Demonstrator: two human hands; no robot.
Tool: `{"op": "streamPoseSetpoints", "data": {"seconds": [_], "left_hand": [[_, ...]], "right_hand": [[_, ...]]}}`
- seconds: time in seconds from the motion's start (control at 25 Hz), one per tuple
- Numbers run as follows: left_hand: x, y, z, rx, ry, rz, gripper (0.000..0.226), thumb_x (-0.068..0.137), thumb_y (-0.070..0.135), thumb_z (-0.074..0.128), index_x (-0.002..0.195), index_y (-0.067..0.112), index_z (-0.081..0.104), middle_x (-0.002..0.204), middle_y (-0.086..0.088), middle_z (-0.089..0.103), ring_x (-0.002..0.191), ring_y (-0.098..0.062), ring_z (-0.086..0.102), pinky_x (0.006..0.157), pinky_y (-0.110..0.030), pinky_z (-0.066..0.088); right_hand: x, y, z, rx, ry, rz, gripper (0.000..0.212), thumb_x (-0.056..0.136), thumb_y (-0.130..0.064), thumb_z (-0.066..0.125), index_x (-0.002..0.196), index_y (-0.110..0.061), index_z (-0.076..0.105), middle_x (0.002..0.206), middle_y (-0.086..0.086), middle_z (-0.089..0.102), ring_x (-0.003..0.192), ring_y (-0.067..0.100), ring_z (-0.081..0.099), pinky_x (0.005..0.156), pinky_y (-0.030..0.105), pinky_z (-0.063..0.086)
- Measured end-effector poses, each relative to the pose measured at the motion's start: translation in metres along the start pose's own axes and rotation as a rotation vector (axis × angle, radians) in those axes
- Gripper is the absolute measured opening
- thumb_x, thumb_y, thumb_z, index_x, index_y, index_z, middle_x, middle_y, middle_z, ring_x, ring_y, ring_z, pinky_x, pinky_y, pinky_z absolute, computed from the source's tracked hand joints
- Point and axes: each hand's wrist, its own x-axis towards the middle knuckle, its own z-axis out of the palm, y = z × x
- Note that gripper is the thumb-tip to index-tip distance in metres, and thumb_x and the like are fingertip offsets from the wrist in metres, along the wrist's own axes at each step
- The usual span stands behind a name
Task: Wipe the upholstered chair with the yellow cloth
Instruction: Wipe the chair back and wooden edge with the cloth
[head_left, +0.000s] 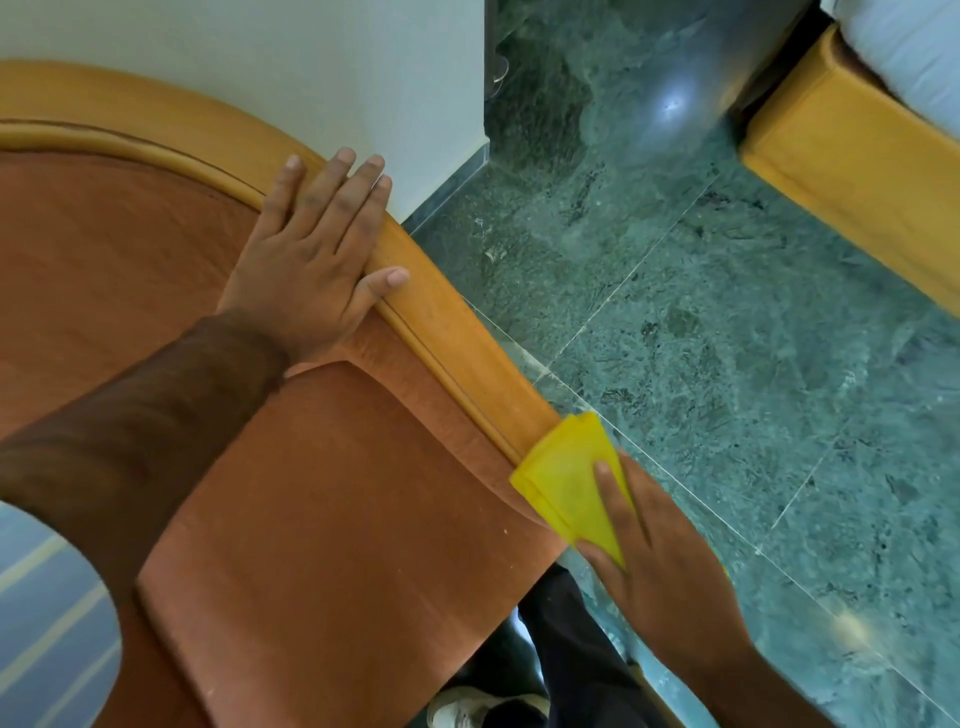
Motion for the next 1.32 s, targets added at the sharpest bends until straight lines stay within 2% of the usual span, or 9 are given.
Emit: {"op": "streamPoseSetpoints", "data": {"seconds": [0.2,0.48,0.72,0.84,0.92,1.0,1.08,1.16,1.32], "left_hand": [[0.001,0.000,0.001,-0.008,-0.016,-0.010,0.077,0.110,0.059,0.022,0.163,0.004,0.022,0.173,-0.016,0.026,0.162,-0.034,0.019,0.130,-0.061,0.011],[0.000,0.001,-0.001,-0.037,-0.026,-0.037,0.076,0.110,0.059,0.021,0.163,0.004,0.025,0.172,-0.014,0.029,0.161,-0.033,0.022,0.130,-0.061,0.012],[0.022,0.016,-0.022,-0.236,-0.204,-0.133,0.086,0.099,0.077,0.021,0.144,0.013,0.056,0.155,-0.006,0.055,0.155,-0.027,0.034,0.130,-0.060,0.007],[0.052,0.030,-0.042,-0.307,-0.523,-0.136,0.092,0.079,0.093,0.030,0.137,0.031,0.066,0.165,0.000,0.042,0.162,-0.022,0.017,0.129,-0.062,-0.006],[0.056,0.035,-0.048,-0.357,-0.568,-0.088,0.069,0.082,0.083,0.053,0.128,0.035,0.072,0.169,0.000,0.035,0.163,-0.025,0.012,0.129,-0.061,-0.006],[0.043,0.036,-0.050,-0.595,-0.451,-0.125,0.046,0.088,0.058,0.071,0.117,0.023,0.076,0.163,-0.005,0.042,0.158,-0.027,0.025,0.130,-0.053,0.012],[0.013,0.034,-0.052,-0.810,-0.213,-0.198,0.035,0.092,0.040,0.071,0.106,0.008,0.072,0.129,-0.011,0.066,0.124,-0.029,0.059,0.103,-0.041,0.044],[-0.029,0.026,-0.060,-0.838,-0.003,-0.384,0.027,0.099,0.032,0.064,0.104,0.005,0.062,0.079,0.002,0.058,0.077,-0.019,0.055,0.067,-0.034,0.035],[-0.127,0.011,-0.072,-0.896,0.178,-0.940,0.024,0.105,0.028,0.056,0.109,0.004,0.056,0.071,0.010,0.045,0.068,-0.003,0.040,0.065,-0.030,0.029]], "right_hand": [[-0.004,-0.005,0.004,-0.015,-0.001,0.047,0.071,0.106,-0.061,0.027,0.158,-0.013,0.029,0.159,0.021,0.042,0.142,0.039,0.049,0.108,0.053,0.051],[0.138,-0.097,0.005,0.022,0.107,0.058,0.077,0.104,-0.061,0.036,0.162,-0.013,0.022,0.165,0.021,0.032,0.151,0.038,0.036,0.116,0.051,0.042],[0.166,-0.113,-0.013,0.372,0.181,-0.007,0.084,0.100,-0.059,0.048,0.162,-0.011,0.019,0.169,0.015,0.024,0.157,0.032,0.025,0.125,0.048,0.030],[0.150,-0.077,-0.039,0.796,-0.014,0.340,0.100,0.085,-0.060,0.071,0.161,-0.016,0.022,0.167,0.004,0.031,0.153,0.019,0.032,0.119,0.032,0.033],[0.134,-0.059,-0.051,0.752,-0.212,0.567,0.088,0.075,-0.061,0.080,0.146,-0.018,0.050,0.145,0.003,0.057,0.132,0.021,0.055,0.091,0.022,0.045],[0.121,-0.055,-0.053,0.640,-0.103,0.550,0.061,0.074,-0.054,0.085,0.120,-0.018,0.069,0.121,-0.003,0.066,0.108,0.015,0.060,0.073,0.011,0.037],[0.126,-0.065,-0.061,0.667,0.058,0.488,0.040,0.075,-0.045,0.088,0.099,-0.019,0.072,0.104,-0.006,0.068,0.095,0.007,0.059,0.067,0.008,0.035],[0.143,-0.082,-0.071,0.838,0.062,0.420,0.029,0.076,-0.036,0.089,0.087,-0.019,0.068,0.082,-0.009,0.065,0.076,0.002,0.058,0.059,0.011,0.040],[0.180,-0.138,-0.082,1.428,-0.135,0.365,0.024,0.077,-0.014,0.087,0.096,-0.013,0.072,0.089,0.001,0.078,0.083,0.016,0.075,0.072,0.031,0.063]]}}
